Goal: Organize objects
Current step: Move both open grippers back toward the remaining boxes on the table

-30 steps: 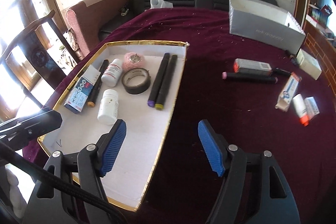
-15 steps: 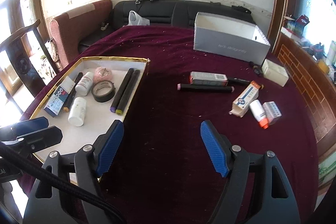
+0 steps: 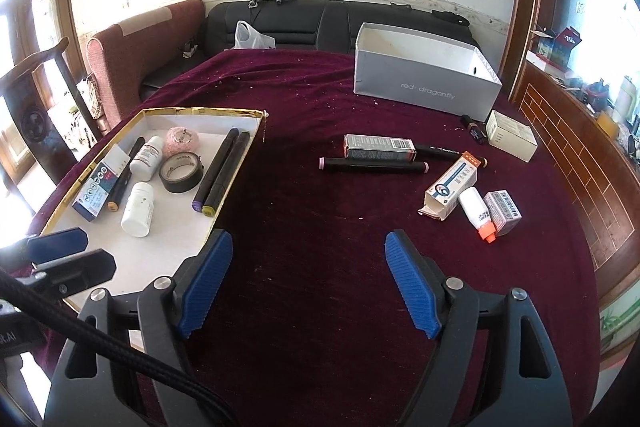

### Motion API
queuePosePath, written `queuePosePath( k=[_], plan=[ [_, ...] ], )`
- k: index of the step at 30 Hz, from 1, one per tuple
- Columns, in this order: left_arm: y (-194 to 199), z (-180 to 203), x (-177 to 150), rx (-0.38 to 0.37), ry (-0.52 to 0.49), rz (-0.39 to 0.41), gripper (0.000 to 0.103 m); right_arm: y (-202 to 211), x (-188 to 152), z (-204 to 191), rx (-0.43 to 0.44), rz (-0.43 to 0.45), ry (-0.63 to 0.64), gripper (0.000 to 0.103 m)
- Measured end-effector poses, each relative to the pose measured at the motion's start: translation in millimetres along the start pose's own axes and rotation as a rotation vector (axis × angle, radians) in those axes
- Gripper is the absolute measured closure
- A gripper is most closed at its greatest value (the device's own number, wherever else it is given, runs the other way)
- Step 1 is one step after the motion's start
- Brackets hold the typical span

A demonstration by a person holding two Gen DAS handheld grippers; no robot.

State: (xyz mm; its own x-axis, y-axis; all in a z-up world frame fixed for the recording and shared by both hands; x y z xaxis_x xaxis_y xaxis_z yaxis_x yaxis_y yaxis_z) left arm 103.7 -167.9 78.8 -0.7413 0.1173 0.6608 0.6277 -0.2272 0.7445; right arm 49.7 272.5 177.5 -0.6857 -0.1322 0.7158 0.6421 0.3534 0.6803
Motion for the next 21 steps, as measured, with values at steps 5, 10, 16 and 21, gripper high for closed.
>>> queuePosePath(
  k=[5, 10, 16, 21],
  plan=[
    [-6, 11, 3, -0.003, -0.031, -0.010, 0.053, -2, 3, 8, -0.011, -0.001, -0.008, 0.024],
    [-14, 20, 4, -0.003, -0.050, -0.027, 0.053, -5, 4, 20, -0.019, -0.009, -0.029, 0.024],
    [-25, 35, 6, 0.000, -0.093, -0.046, 0.053, -10, 5, 34, -0.024, -0.023, -0.051, 0.024],
    [-44, 69, 7, -0.021, -0.173, -0.088, 0.053, -12, 7, 58, -0.044, -0.021, -0.086, 0.024]
  ],
)
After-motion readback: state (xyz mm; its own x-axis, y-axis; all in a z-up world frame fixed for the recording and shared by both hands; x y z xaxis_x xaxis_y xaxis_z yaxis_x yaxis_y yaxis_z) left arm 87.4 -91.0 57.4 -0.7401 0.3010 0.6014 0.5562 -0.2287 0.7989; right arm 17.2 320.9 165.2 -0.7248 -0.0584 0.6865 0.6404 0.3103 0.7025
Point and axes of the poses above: each gripper's, at about its wrist camera, not at the fingertips, and y roughly against the way its jaws point, z to its right, x to its top, the point moved 1 cm from there along -y, roughly the way its jaws point, and after that the axes turned 15 degrees about -y, right-handed, at the moved point
